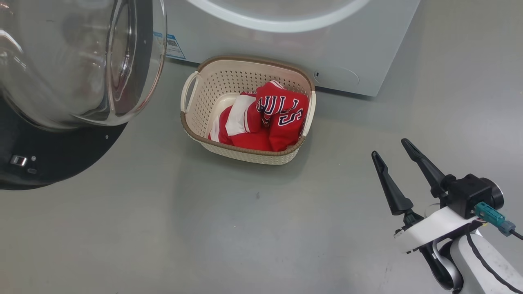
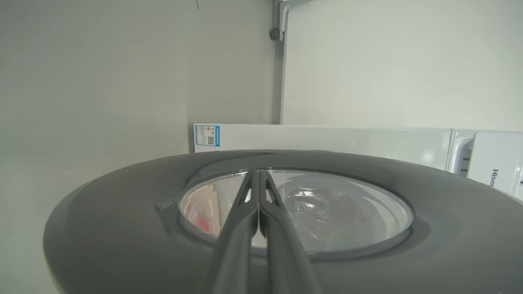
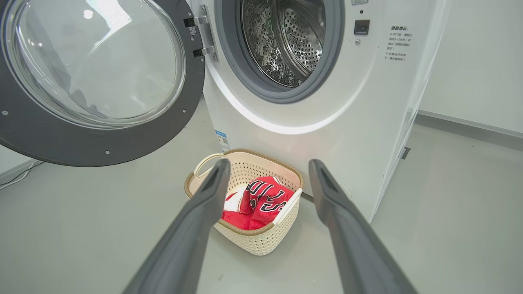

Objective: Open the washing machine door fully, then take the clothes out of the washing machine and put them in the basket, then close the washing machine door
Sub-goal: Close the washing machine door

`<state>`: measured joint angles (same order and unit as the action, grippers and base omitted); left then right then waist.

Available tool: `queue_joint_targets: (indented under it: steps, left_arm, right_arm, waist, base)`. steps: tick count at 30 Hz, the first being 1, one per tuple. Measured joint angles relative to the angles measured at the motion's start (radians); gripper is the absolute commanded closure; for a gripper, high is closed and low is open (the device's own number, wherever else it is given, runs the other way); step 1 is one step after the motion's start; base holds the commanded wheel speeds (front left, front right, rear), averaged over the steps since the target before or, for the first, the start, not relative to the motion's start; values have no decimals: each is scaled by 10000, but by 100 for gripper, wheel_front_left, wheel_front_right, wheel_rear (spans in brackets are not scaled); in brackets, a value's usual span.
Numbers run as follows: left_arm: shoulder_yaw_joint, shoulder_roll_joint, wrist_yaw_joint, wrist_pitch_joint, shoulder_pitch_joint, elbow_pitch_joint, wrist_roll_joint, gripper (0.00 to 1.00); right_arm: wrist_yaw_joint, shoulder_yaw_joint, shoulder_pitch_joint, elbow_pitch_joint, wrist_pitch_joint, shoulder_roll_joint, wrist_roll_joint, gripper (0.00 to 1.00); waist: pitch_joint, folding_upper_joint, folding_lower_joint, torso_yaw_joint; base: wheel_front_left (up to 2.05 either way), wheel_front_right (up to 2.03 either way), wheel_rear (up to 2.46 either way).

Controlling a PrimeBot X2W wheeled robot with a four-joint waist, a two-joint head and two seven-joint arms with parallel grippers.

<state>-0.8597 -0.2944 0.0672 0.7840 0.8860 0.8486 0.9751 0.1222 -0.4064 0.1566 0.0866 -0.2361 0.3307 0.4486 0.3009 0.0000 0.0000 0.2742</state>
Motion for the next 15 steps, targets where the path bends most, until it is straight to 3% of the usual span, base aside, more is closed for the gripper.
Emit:
queue_joint_targets:
  steps: [15]
  left_arm:
    - [188, 451, -746, 1684, -632, -343, 546, 100]
  right_arm:
    - [0, -146, -6, 238, -67, -199, 2, 0]
  waist:
    - [-365, 0, 0, 30]
  base:
    - [0, 0, 0]
